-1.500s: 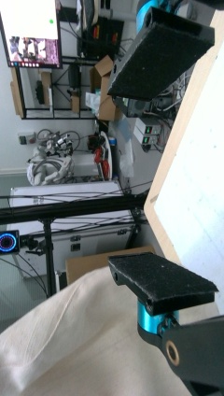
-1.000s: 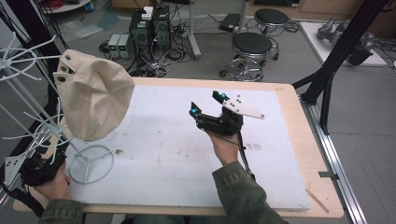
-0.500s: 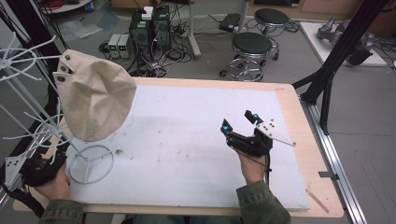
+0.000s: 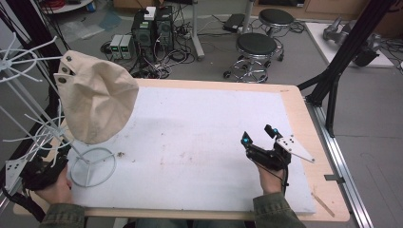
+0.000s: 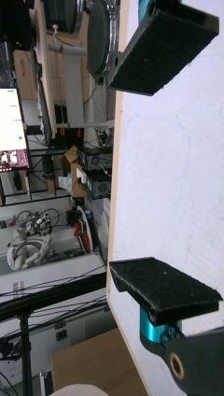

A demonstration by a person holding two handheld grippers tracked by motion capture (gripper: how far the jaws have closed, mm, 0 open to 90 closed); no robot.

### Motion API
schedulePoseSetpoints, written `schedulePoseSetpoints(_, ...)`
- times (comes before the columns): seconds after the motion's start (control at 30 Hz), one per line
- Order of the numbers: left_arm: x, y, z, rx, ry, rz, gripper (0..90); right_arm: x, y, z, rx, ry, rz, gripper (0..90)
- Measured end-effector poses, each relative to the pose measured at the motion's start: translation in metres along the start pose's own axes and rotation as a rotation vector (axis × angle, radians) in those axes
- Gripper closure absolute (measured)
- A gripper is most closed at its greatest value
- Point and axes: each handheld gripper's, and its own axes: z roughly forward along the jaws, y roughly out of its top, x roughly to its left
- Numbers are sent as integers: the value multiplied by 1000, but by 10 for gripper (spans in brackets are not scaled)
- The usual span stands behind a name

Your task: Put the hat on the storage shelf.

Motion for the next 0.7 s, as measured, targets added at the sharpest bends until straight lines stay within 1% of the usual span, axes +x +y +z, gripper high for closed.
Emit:
schedulePoseSetpoints(0.07,0,0,0,4,-1,3,307,-4,-1,-4,21,5,11,106)
schedulePoseSetpoints(0.1,0,0,-1,5,-2,7,307,-6,-2,-6,20,2,3,106)
schedulePoseSetpoints(0.17,0,0,-1,7,-1,7,307,-9,-3,-11,17,-10,-10,106)
schedulePoseSetpoints(0.27,0,0,-1,5,-1,8,308,-16,-7,-19,30,-34,-34,106)
schedulePoseSetpoints(0.33,-1,0,-1,-2,-1,0,307,-21,-10,-25,41,-51,-26,106)
schedulePoseSetpoints(0.47,0,0,-1,-1,2,2,308,-29,-12,-35,57,-76,-20,106)
schedulePoseSetpoints(0.53,1,0,-1,3,3,6,308,-32,-13,-39,46,-86,-36,106)
schedulePoseSetpoints(0.63,1,0,-1,3,3,7,307,-36,-17,-43,50,-119,-45,106)
schedulePoseSetpoints(0.7,1,0,-1,6,2,11,307,-39,-22,-46,52,-156,-47,106)
